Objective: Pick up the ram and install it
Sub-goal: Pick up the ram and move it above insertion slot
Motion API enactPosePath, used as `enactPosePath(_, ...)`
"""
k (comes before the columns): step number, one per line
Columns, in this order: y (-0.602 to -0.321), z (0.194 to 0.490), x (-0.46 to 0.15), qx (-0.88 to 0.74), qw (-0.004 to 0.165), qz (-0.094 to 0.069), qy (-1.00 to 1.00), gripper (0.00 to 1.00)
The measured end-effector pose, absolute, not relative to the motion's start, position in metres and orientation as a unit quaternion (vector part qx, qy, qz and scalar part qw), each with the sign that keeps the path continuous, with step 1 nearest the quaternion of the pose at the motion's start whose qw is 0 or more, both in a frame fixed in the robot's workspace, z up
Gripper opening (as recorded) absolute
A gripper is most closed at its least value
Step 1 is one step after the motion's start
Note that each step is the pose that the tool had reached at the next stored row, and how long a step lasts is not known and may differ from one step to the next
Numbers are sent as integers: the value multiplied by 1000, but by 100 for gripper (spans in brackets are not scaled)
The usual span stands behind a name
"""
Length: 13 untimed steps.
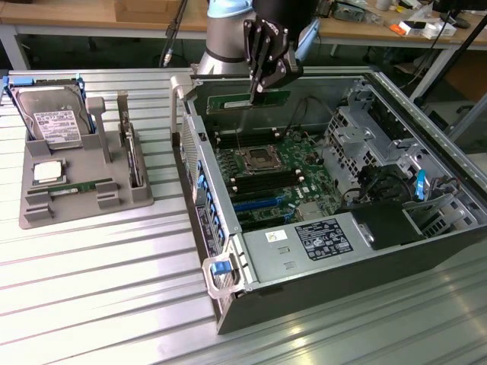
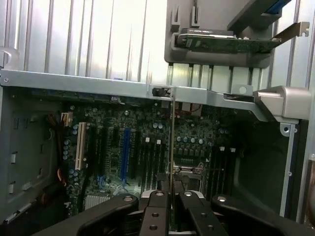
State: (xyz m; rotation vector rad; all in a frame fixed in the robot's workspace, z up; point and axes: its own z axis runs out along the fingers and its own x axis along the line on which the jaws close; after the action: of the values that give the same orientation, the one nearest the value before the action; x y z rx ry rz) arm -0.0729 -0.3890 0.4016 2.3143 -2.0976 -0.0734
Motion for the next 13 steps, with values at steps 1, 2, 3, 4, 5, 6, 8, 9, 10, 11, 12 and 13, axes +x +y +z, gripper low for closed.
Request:
enactPosePath(1, -389, 402, -69, 741, 9, -23, -671, 14)
enactPosePath(2, -389, 402, -65, 741, 9, -24, -671, 14)
enactPosePath(3, -389, 402, -61, 741, 9, -24, -671, 14)
enactPosePath(4, -389, 402, -57, 741, 9, -24, -671, 14)
enactPosePath(5, -389, 402, -53, 741, 9, -23, -671, 14)
enactPosePath(6, -389, 402, -50, 741, 9, -24, -671, 14)
enactPosePath(8, -389, 402, -42, 741, 9, -24, -671, 14)
enactPosePath(9, -389, 402, -38, 741, 9, -24, -671, 14)
enactPosePath(10, -389, 402, -36, 741, 9, -24, -671, 14)
enactPosePath(11, -389, 402, -33, 741, 9, -24, -671, 14)
enactPosePath(12, -389, 402, -30, 741, 9, -24, -671, 14)
enactPosePath(13, -389, 402, -29, 741, 9, -24, -671, 14)
